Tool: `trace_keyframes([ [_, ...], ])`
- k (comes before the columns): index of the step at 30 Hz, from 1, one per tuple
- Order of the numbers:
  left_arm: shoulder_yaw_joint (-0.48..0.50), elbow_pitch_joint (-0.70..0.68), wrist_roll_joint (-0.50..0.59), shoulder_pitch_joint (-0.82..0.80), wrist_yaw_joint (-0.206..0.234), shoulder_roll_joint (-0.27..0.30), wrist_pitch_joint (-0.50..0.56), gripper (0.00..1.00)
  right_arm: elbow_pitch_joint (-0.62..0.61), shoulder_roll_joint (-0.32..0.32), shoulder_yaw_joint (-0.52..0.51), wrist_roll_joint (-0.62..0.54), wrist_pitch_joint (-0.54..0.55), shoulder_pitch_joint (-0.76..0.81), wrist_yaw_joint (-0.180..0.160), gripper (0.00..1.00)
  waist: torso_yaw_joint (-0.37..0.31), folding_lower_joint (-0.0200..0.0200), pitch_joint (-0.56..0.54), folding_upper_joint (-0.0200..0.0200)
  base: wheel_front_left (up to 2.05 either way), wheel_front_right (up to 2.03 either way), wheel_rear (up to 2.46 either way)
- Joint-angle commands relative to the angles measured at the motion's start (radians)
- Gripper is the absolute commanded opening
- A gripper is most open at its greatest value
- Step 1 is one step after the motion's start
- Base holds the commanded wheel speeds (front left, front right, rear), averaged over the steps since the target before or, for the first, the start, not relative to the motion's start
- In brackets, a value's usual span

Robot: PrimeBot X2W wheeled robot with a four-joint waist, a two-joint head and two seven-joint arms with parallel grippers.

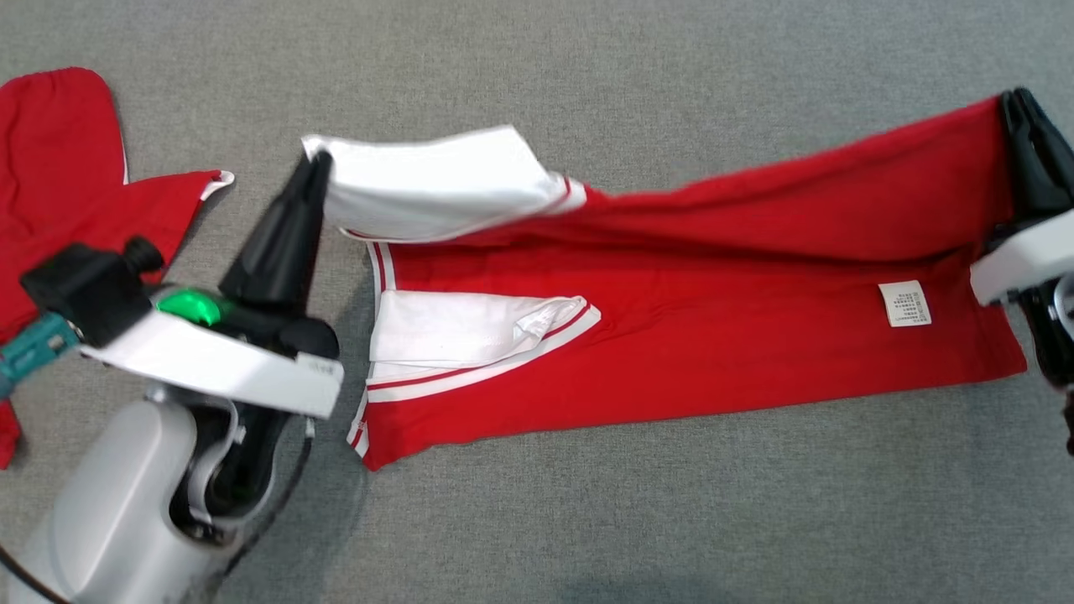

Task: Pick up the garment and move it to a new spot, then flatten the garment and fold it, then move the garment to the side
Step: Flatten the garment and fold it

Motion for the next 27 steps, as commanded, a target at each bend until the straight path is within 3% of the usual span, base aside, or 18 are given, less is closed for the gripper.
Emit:
trace_keyframes([
  [1, 0.046, 0.012, 0.014, -0.064, -0.010, 0.022, -0.022, 0.00, 0.016, -0.004, 0.026, 0.007, -0.009, -0.038, 0.000, 0.00, 0.000, 0.0000, 0.014, 0.0000, 0.00, 0.00, 0.00],
  [5, 0.024, 0.066, 0.032, -0.107, -0.036, -0.008, -0.052, 0.00, 0.064, 0.000, -0.015, -0.052, -0.009, -0.111, 0.000, 0.00, 0.006, 0.0000, 0.038, 0.0000, 0.00, 0.00, 0.00],
  [11, -0.004, 0.074, 0.018, -0.040, -0.053, -0.034, -0.072, 0.00, 0.043, 0.020, -0.078, -0.094, -0.009, -0.032, 0.000, 0.00, 0.022, 0.0000, 0.048, 0.0000, 0.00, 0.00, 0.00],
  [27, -0.043, -0.047, -0.001, 0.173, -0.016, -0.033, -0.079, 0.00, -0.106, 0.032, -0.223, -0.107, -0.009, 0.256, 0.000, 0.00, 0.029, 0.0000, 0.008, 0.0000, 0.00, 0.00, 0.00],
])
